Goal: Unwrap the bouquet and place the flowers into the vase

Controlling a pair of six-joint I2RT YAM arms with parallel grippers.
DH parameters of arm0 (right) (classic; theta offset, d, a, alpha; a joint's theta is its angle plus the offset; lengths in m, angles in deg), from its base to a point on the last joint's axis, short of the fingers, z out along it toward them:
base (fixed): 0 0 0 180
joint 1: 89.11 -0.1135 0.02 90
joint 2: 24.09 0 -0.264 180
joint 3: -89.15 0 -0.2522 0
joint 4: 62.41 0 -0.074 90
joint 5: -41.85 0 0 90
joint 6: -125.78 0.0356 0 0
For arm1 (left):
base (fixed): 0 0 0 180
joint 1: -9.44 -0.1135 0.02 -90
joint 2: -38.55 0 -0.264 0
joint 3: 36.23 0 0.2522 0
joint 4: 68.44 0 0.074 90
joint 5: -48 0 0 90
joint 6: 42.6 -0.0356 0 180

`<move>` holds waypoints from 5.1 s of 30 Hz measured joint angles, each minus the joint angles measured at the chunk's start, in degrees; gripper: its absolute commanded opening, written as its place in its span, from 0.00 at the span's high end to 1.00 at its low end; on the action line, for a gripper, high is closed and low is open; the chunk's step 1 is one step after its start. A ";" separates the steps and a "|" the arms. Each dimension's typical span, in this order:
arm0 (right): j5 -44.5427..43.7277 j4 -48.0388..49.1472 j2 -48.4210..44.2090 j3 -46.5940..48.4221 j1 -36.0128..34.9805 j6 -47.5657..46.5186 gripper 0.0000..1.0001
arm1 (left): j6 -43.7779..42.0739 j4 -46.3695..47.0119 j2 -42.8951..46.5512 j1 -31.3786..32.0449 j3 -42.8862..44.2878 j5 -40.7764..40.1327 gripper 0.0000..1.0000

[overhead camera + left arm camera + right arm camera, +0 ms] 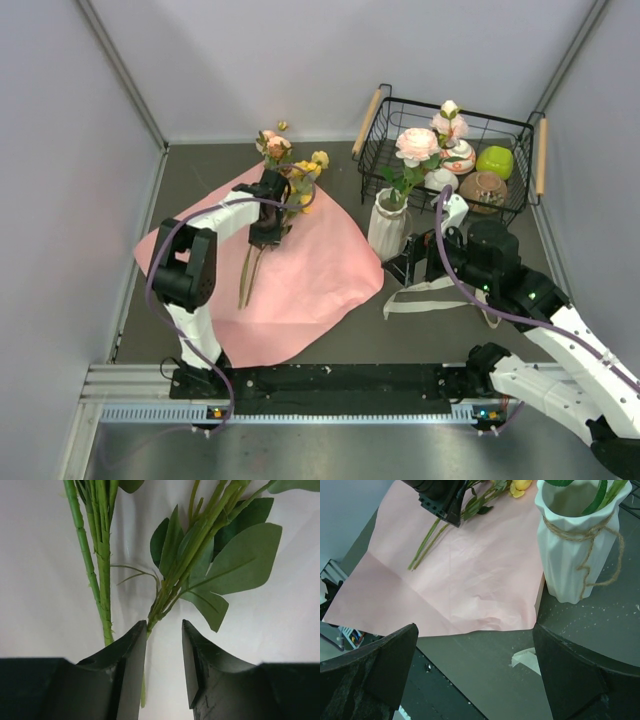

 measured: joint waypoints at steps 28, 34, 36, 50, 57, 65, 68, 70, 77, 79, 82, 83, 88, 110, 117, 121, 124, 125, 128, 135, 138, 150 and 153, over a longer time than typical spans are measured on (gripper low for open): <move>0.50 -0.15 0.02 0.00 0.00 0.07 0.01 | 0.81 -0.13 0.20 2.21 0.04 -4.85 0.60; 0.79 -0.20 0.00 0.00 0.00 0.17 0.01 | 1.29 -0.11 -1.38 2.21 0.09 -4.76 0.89; 0.87 -0.22 0.00 0.00 0.00 0.22 0.01 | 1.29 -0.20 -1.81 2.27 0.09 -4.52 0.96; 2.29 -0.13 0.44 0.00 0.00 1.09 0.01 | 1.05 -0.85 13.31 3.65 0.07 4.20 1.00; 6.10 2.56 4.22 0.33 -0.28 3.52 0.09 | 1.79 4.76 31.50 3.65 -5.73 15.61 1.00; 5.42 7.98 15.21 11.98 -10.71 6.19 0.05 | 6.32 13.07 48.52 3.67 -13.86 27.17 1.00; 4.72 12.50 19.67 16.70 -12.28 9.22 0.02 | 8.13 17.57 55.41 3.67 -16.72 29.94 1.00; 3.74 15.50 22.43 19.23 -12.59 12.07 0.02 | 9.07 20.26 59.80 3.67 -18.18 31.30 1.00; -1.88 20.96 33.94 30.47 -16.31 16.79 0.05 | 9.90 24.20 65.72 3.67 -18.73 35.01 1.00; -3.08 21.51 36.37 32.72 -17.33 16.98 0.11 | 9.88 24.15 65.70 3.67 -18.95 35.78 1.00; -4.87 22.75 39.01 34.34 -18.18 17.18 0.19 | 9.84 24.02 65.70 3.67 -19.74 36.61 1.00; -5.75 23.15 39.65 34.34 -18.25 17.29 0.22 | 9.77 24.00 65.66 3.67 -20.04 36.92 1.00; -7.32 24.59 41.11 34.34 -18.27 17.40 0.59 | 9.14 23.98 65.83 3.67 -20.76 38.14 1.00; -12.09 24.00 22.88 32.57 -18.53 -15.45 1.00 | 7.91 24.02 70.07 3.67 -21.40 36.09 0.31; -22.23 28.98 19.28 32.46 -17.38 -33.42 1.00 | 7.91 23.96 68.52 3.67 -21.79 35.17 0.31; -25.94 32.68 21.62 29.66 -15.21 -41.18 1.00 | 7.52 23.78 68.50 3.67 -21.86 34.38 0.31; -26.69 34.18 23.28 26.84 -13.86 -45.09 1.00 | 7.19 23.32 69.02 3.67 -21.86 33.68 0.31; -26.75 34.38 23.56 26.25 -13.53 -45.99 1.00 | 7.10 23.08 69.20 3.67 -21.86 33.33 0.31; -26.71 35.91 24.04 25.07 -12.55 -48.68 1.00 | 6.97 21.88 69.75 3.65 -21.86 32.50 0.31; -26.05 39.43 23.98 24.76 -11.54 -50.01 1.00 | 6.82 20.98 70.14 3.65 -21.86 31.56 0.31; -25.44 40.00 23.98 24.79 -11.34 -50.18 1.00 | 6.82 20.94 69.94 3.67 -21.86 31.56 0.31; -23.10 41.92 24.04 24.55 -9.77 -49.53 1.00 | 6.67 20.57 69.68 3.65 -21.86 31.54 0.31; -22.29 43.74 23.61 22.03 -9.77 -48.98 1.00 | 6.49 20.44 69.72 3.67 -21.86 31.36 0.31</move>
